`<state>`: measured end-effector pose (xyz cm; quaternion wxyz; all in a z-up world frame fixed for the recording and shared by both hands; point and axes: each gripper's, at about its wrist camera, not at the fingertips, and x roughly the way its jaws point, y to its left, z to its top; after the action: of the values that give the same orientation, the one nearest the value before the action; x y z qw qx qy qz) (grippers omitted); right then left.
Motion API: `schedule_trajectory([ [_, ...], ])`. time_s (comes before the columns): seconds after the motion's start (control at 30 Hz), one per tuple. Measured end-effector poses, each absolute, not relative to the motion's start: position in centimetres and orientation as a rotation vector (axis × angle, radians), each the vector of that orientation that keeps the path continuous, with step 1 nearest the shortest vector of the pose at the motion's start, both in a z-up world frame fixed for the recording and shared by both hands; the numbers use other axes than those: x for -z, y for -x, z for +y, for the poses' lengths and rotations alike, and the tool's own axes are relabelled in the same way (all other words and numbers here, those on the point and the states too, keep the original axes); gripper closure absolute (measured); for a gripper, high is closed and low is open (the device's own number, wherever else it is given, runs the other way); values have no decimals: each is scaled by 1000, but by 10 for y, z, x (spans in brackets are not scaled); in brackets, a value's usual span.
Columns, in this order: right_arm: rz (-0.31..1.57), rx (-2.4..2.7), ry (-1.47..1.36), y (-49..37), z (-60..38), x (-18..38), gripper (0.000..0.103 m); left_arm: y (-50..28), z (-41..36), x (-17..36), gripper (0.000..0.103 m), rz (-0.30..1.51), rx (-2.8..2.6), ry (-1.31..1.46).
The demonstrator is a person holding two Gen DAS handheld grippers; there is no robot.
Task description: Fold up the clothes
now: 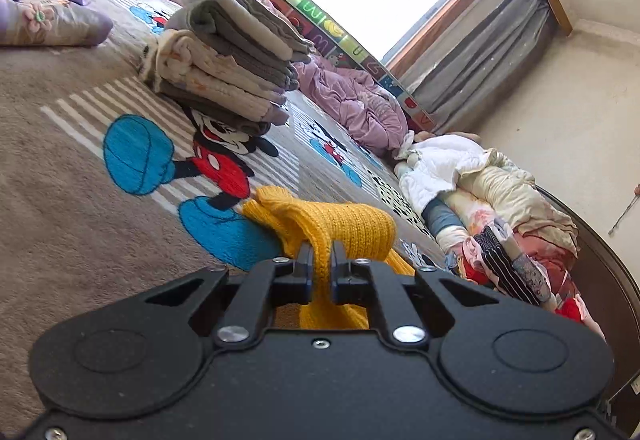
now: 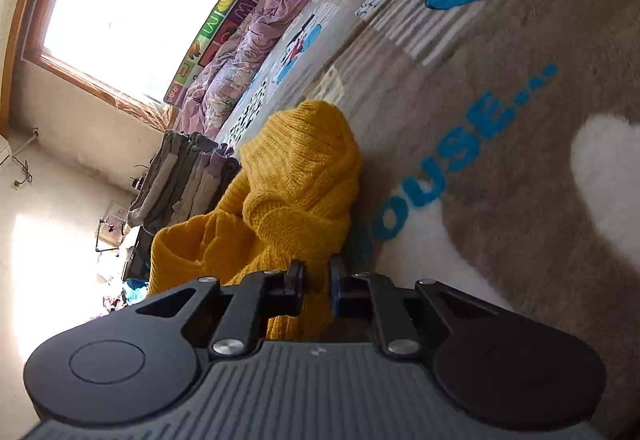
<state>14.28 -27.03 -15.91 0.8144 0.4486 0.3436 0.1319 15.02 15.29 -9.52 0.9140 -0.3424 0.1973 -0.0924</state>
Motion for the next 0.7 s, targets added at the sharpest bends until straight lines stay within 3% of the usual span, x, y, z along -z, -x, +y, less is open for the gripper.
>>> schedule_trajectory([
  [0.27,790,-321,-737,-117,-222,142,86,-110,189,105,98,439,29,794],
  [0.3,781,-312,-692,-117,-217,135,78,-108,191,107,98,445,18,796],
  [0.37,740,-291,-603,-118,-206,121,52,-108,196,113,94,471,33,816],
  [0.4,719,-280,-560,-120,-201,115,34,-108,198,117,85,485,44,826],
  [0.43,700,-269,-520,-123,-197,111,28,-107,196,119,78,494,52,830],
  [0.5,668,-251,-449,-131,-190,106,28,-106,194,123,57,511,68,836],
  [0.6,701,-238,-391,-153,-183,112,29,-110,183,127,58,539,85,800],
  [0.63,708,-239,-377,-158,-181,115,36,-112,177,128,59,545,87,771],
  [0.67,708,-243,-366,-162,-179,119,41,-114,172,129,78,549,88,737],
  [0.7,700,-242,-356,-164,-178,121,55,-115,167,127,96,544,84,694],
])
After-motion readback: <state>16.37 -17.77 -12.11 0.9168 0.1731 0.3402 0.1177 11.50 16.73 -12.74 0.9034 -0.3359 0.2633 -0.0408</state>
